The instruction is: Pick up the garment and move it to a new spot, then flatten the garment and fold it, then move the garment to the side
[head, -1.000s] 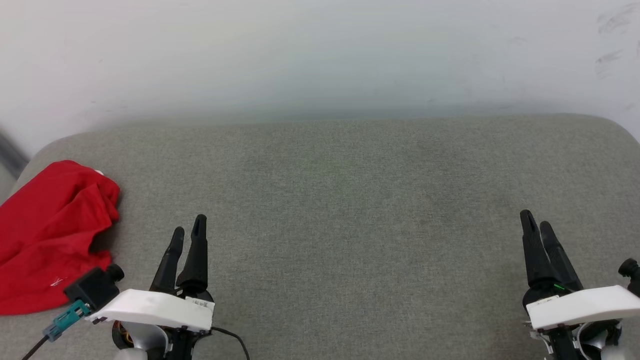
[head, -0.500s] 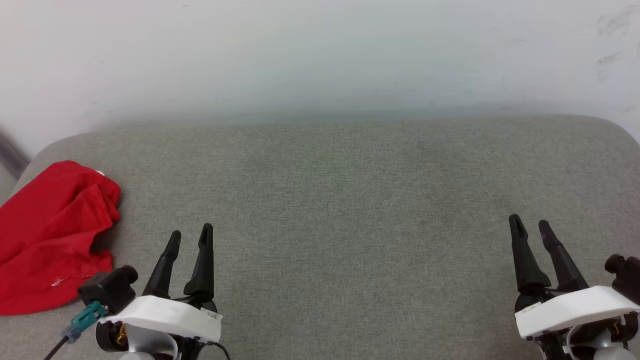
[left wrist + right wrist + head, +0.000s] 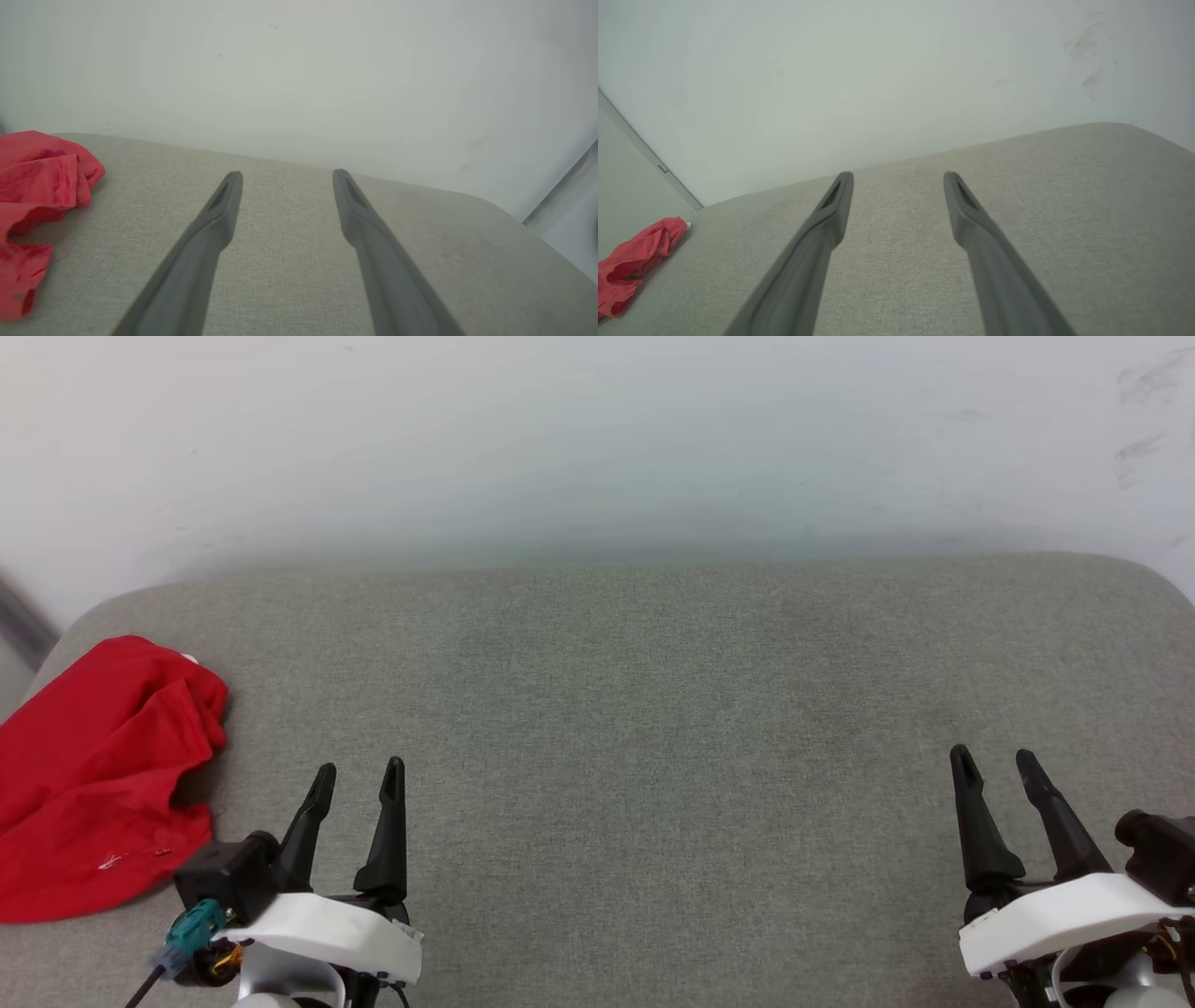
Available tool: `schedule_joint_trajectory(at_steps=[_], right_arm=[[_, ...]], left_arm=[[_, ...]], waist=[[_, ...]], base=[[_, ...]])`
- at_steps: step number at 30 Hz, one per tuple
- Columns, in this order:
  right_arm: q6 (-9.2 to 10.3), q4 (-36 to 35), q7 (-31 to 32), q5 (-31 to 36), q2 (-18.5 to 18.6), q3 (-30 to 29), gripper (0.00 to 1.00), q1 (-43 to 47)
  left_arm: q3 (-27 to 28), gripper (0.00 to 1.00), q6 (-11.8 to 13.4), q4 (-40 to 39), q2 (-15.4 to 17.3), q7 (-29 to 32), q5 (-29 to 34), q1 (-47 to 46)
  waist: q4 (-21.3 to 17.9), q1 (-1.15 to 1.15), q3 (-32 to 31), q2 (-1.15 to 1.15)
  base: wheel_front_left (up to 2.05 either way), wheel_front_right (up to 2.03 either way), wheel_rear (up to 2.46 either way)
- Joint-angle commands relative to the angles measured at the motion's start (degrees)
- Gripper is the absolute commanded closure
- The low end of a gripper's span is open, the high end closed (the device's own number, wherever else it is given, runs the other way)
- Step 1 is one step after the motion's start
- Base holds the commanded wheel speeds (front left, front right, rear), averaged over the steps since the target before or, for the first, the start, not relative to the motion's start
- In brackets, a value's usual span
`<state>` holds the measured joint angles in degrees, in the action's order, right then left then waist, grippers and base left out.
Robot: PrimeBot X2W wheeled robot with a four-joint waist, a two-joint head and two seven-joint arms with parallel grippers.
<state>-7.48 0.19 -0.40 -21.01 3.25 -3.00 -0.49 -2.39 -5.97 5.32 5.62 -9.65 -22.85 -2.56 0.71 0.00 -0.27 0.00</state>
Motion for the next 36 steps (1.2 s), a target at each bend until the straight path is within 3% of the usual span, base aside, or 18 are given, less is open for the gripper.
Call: schedule_joint_trajectory(at_steps=[1,36], right_arm=[[-0.02,-0.88,-0.07,2.1,0.04,-0.17,0.0,0.33],[-0.01,-2.85,-1.29,15.43,-0.41,-0.5,0.0,2.37]], left_arm=[[-0.23,0.0,0.32,-0.34,0.51,-0.65,1.94,0.11],[-0.79,0.0,-0.83,2.57,-0.6,-4.72,14.33,0.74]], waist=[[0.0,0.0,-0.03,0.0],[0.27,0.0,-0.26,0.0]], base=[[0.0,0.0,0.0],[0.0,0.0,0.0]])
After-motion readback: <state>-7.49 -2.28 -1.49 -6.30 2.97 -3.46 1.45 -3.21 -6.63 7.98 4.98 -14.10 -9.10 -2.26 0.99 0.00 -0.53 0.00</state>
